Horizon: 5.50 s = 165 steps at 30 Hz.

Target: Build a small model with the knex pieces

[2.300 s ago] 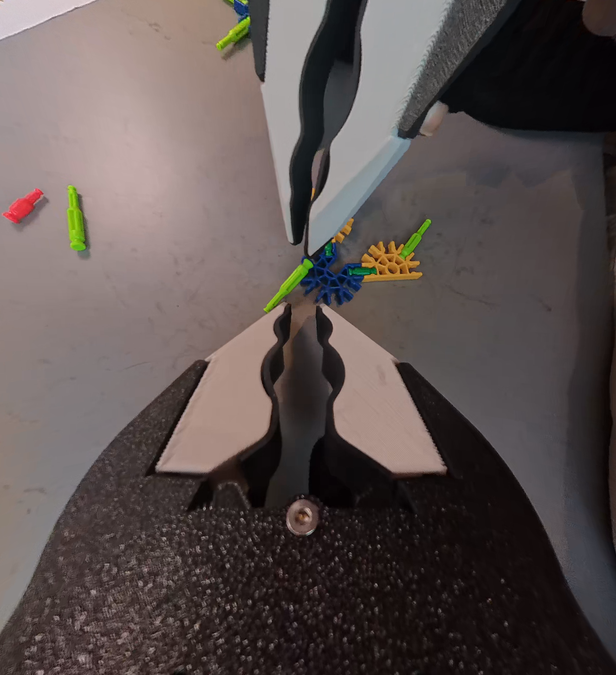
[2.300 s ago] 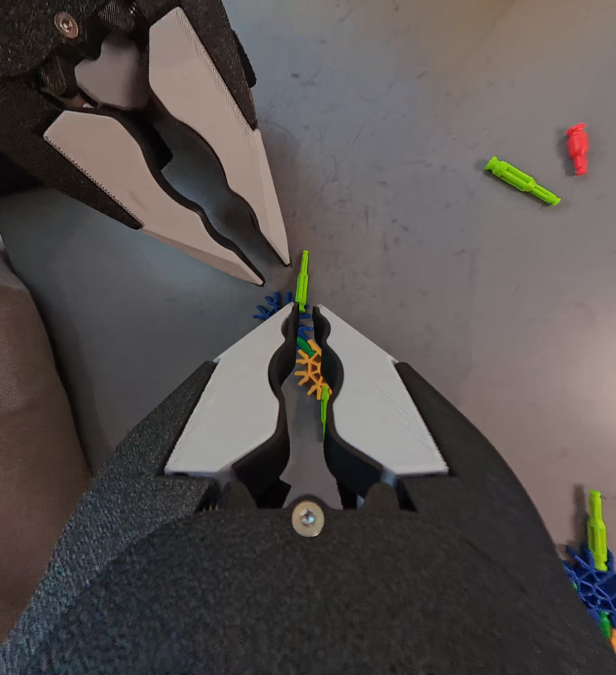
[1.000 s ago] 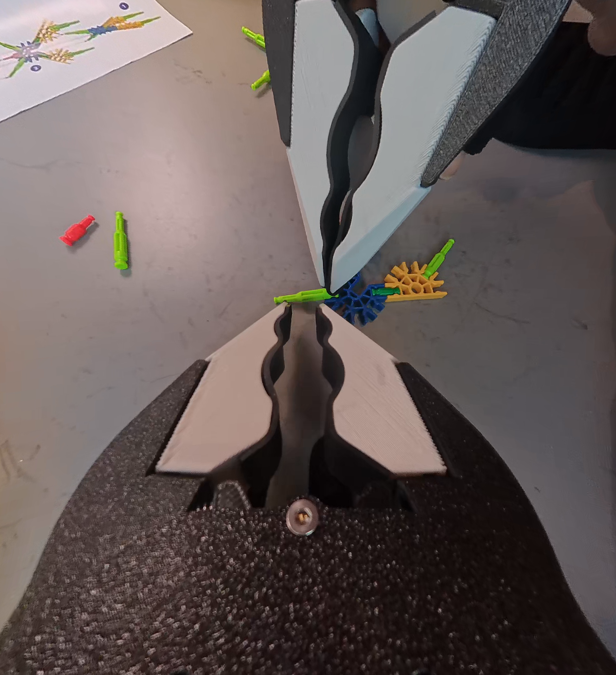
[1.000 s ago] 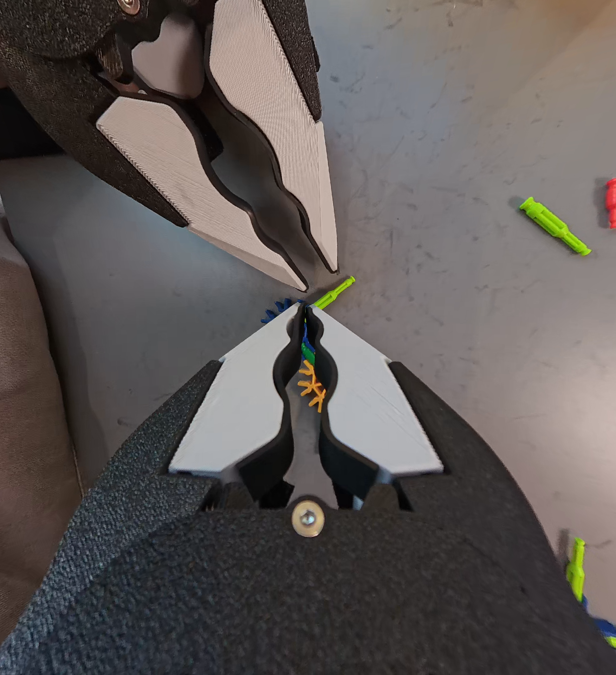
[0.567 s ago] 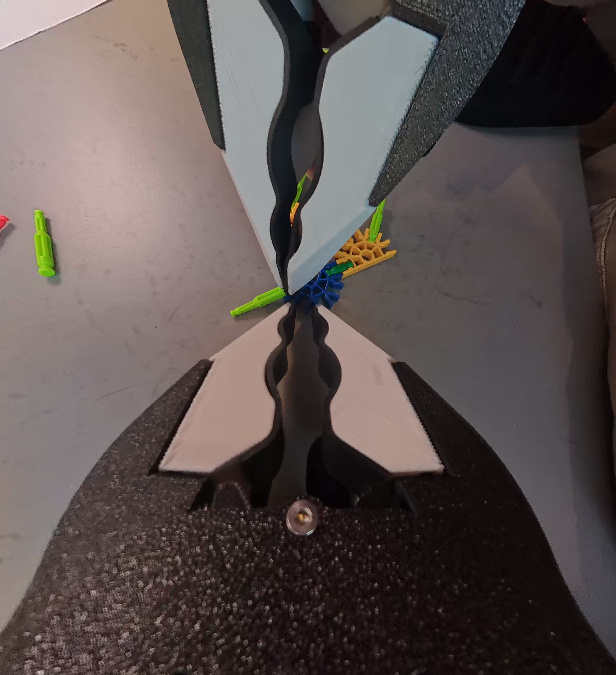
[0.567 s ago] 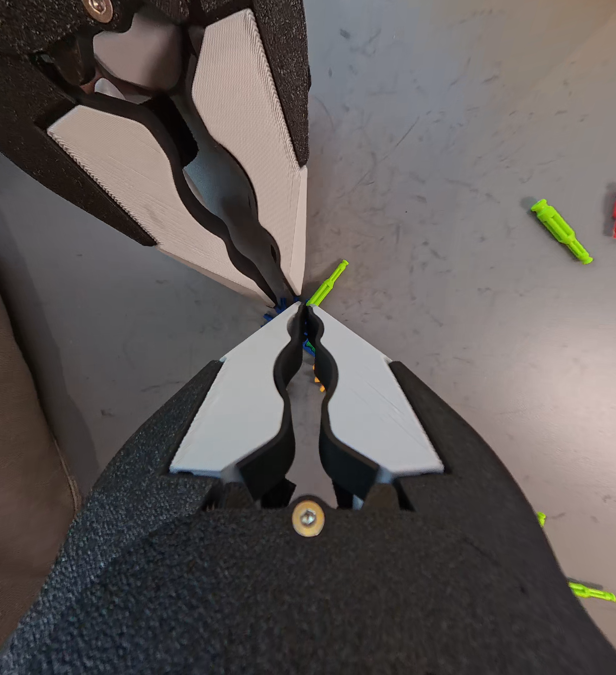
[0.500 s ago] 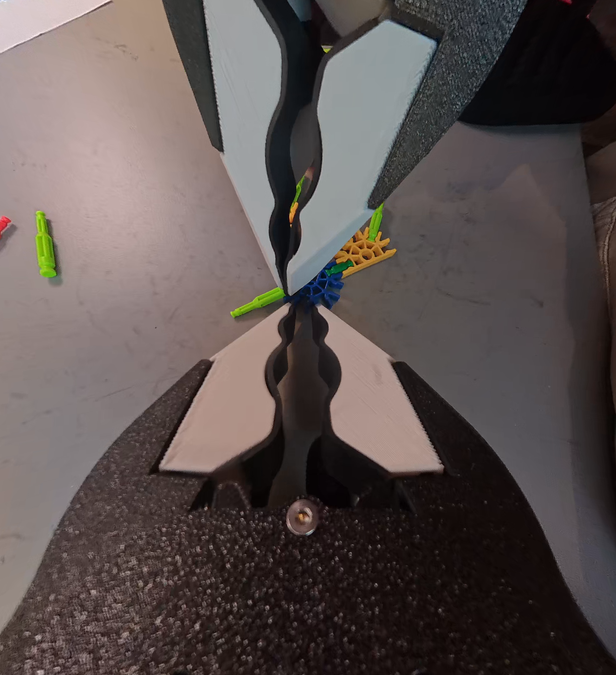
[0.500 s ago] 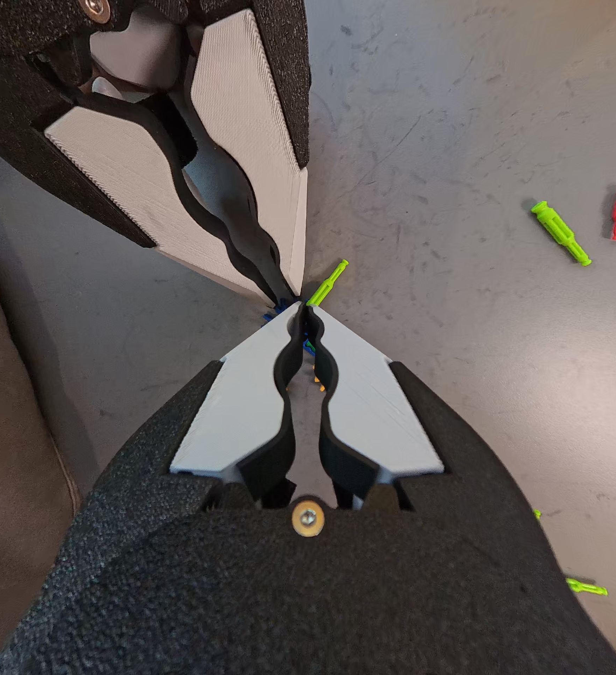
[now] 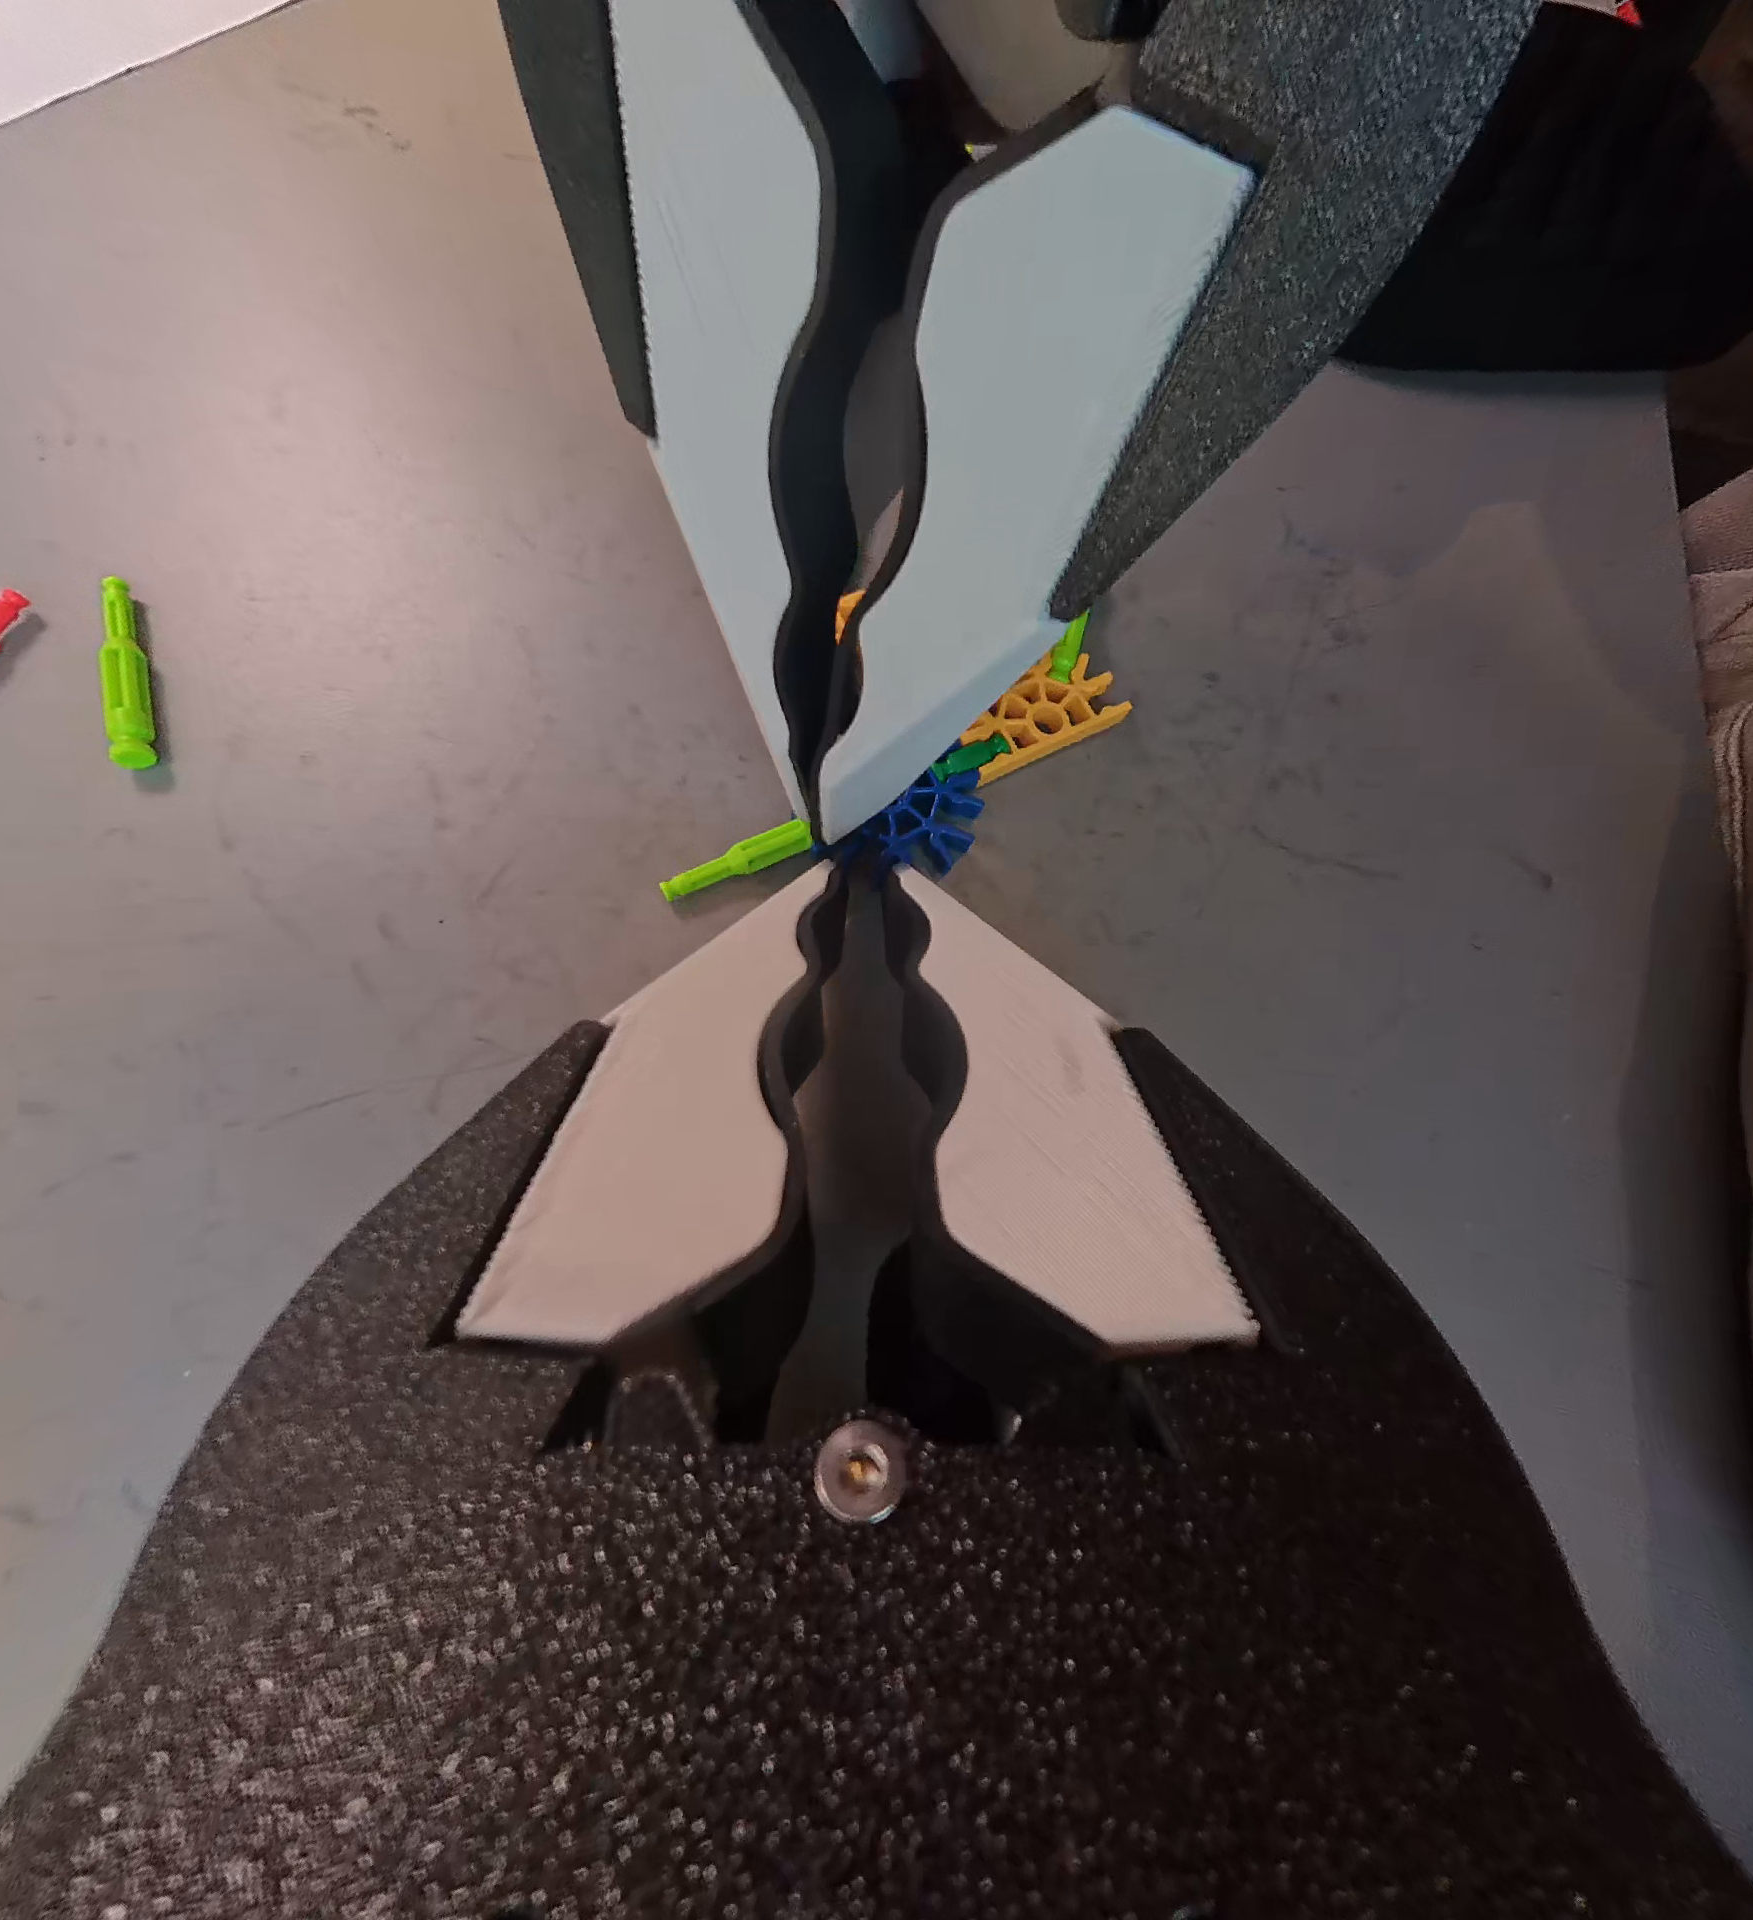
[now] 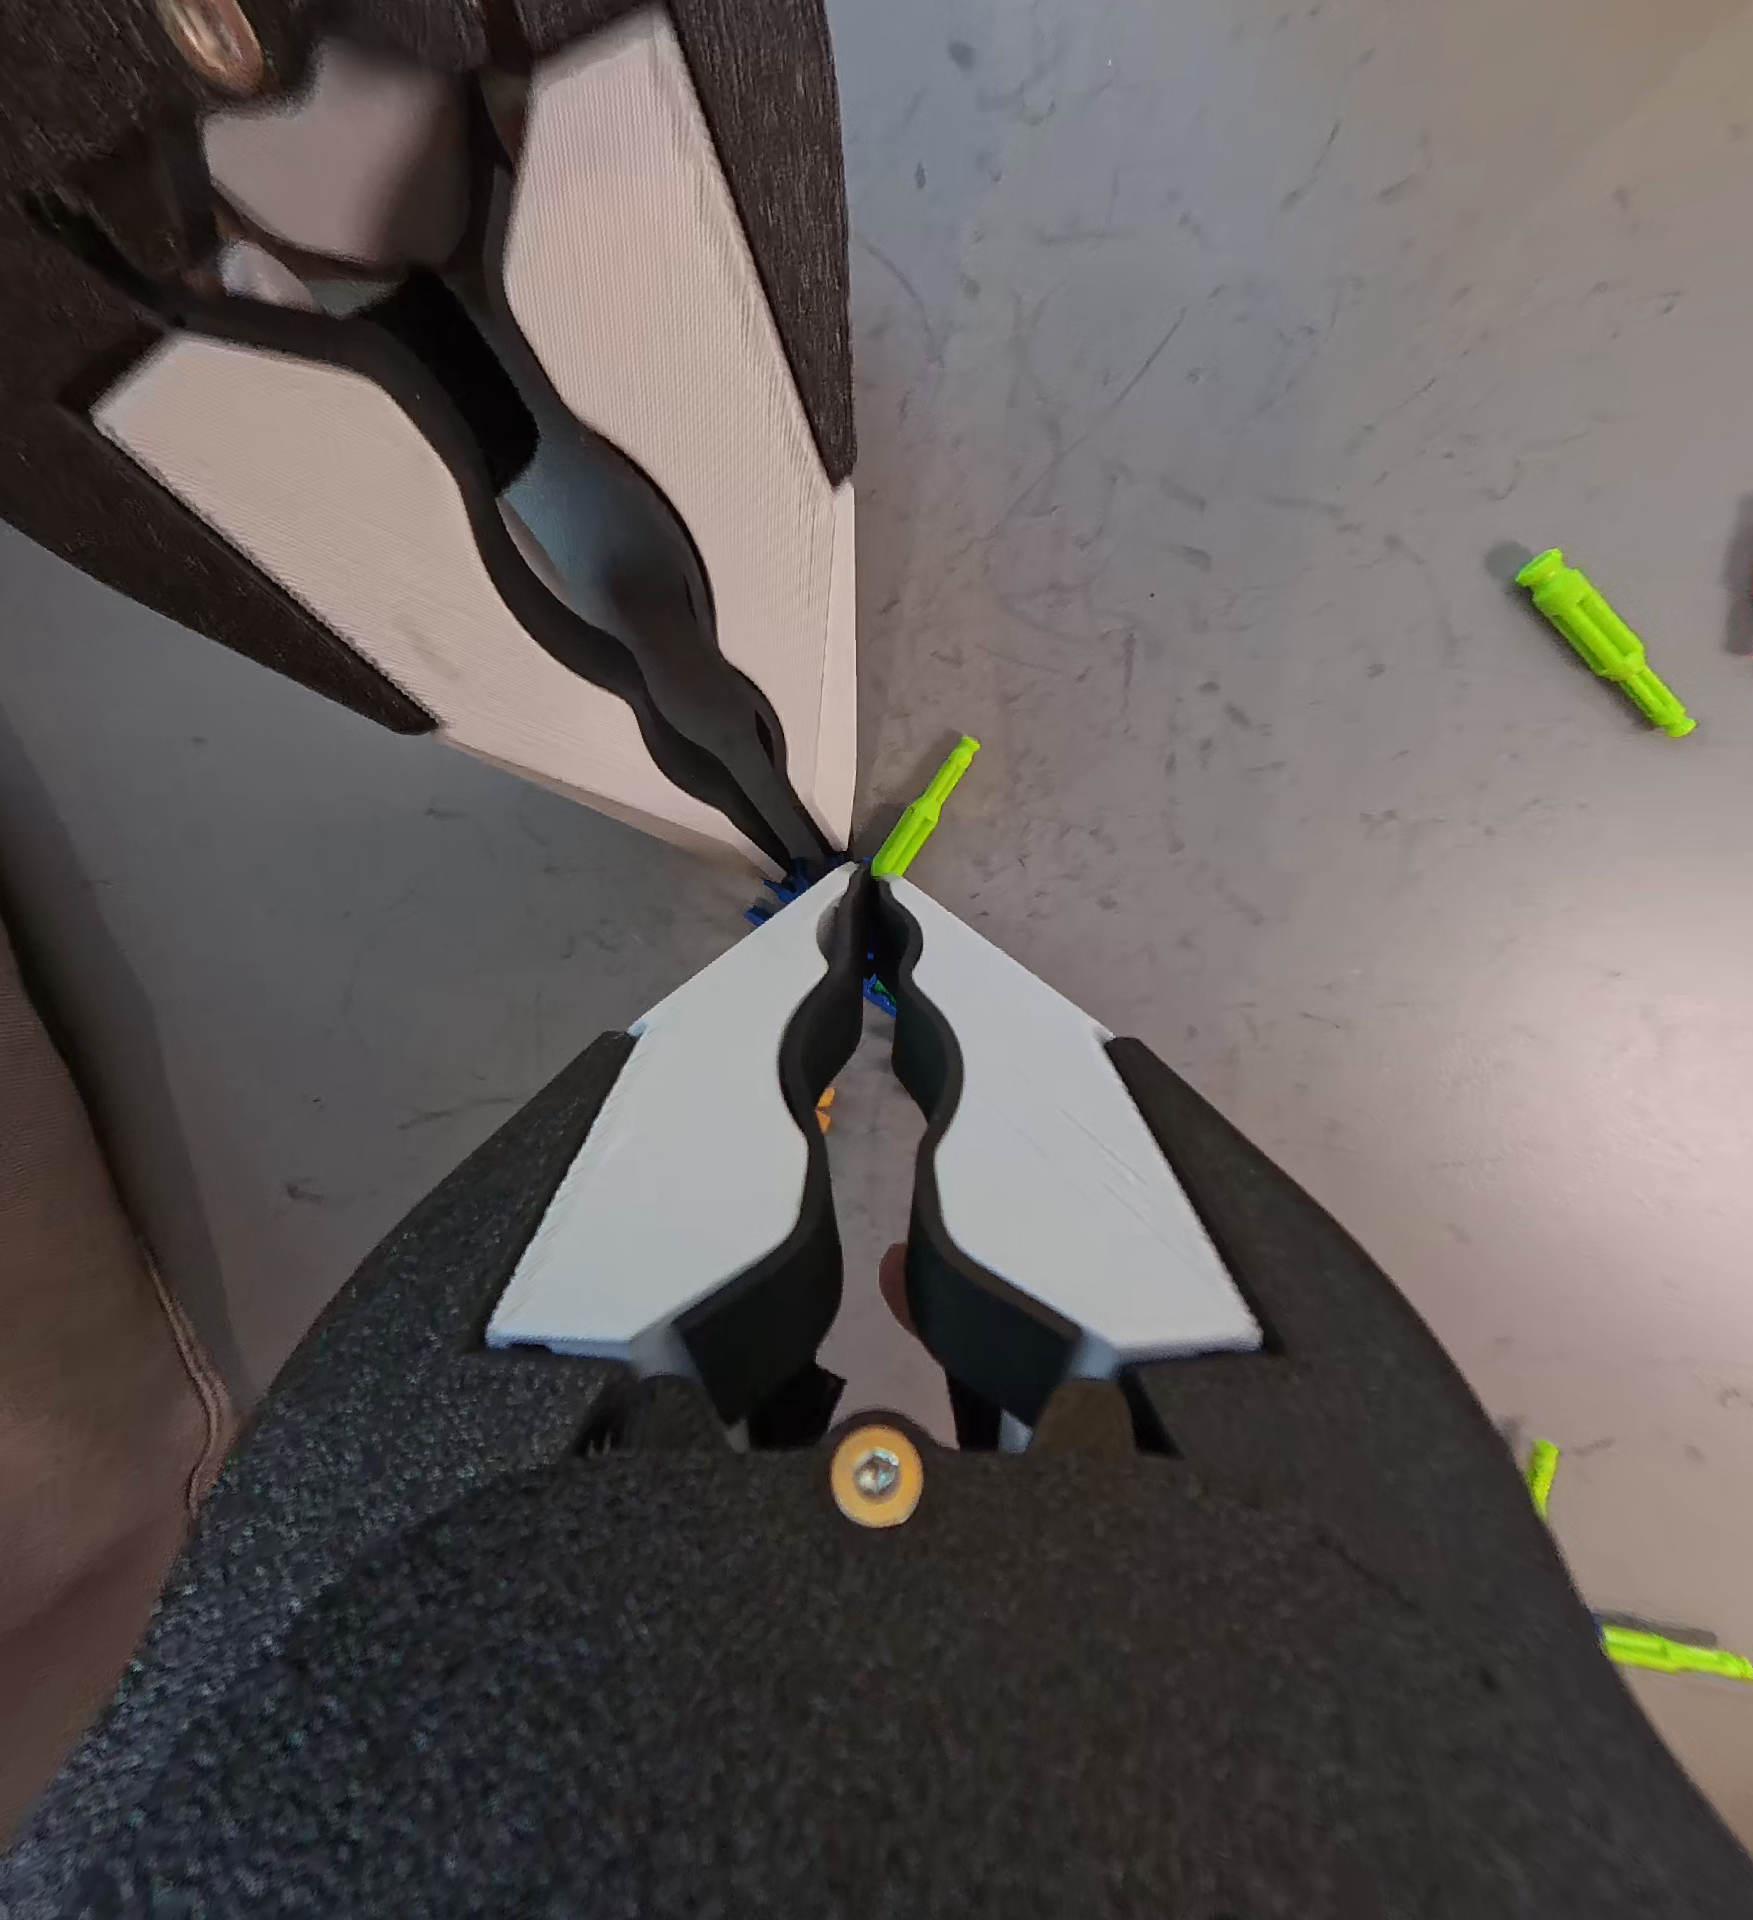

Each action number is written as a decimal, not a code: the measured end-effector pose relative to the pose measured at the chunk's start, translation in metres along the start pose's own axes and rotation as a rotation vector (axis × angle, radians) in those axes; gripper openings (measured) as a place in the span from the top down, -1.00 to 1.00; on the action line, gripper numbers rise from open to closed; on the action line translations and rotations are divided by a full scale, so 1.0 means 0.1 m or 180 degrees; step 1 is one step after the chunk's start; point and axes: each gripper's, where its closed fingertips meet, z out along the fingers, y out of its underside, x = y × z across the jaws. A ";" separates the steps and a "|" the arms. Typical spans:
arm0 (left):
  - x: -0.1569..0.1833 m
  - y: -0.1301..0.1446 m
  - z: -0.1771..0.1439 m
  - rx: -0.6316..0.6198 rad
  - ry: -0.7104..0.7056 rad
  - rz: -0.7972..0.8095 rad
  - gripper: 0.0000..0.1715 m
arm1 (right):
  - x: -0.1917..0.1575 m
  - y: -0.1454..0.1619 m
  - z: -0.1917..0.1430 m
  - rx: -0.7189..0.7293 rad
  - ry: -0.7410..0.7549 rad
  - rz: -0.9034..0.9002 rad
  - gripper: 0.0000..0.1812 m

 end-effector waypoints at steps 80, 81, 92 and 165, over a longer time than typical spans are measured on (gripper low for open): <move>-0.05 -0.84 -0.75 0.1828 0.0331 -0.0586 0.85 | -0.05 -0.48 -0.81 0.1841 0.0870 -0.0853 0.97; -0.05 -0.82 -0.73 0.1791 0.0291 -0.0564 0.93 | -0.06 -0.48 -0.79 0.1825 0.0881 -0.0865 0.97; 0.20 -0.48 -0.50 0.0972 0.0714 -0.0237 0.96 | -0.27 -0.22 -0.62 0.1726 0.0384 -0.0952 0.96; 0.18 0.16 -0.25 -0.0279 0.0435 -0.0280 0.91 | -0.14 0.34 -0.21 0.0926 0.0269 -0.0282 0.36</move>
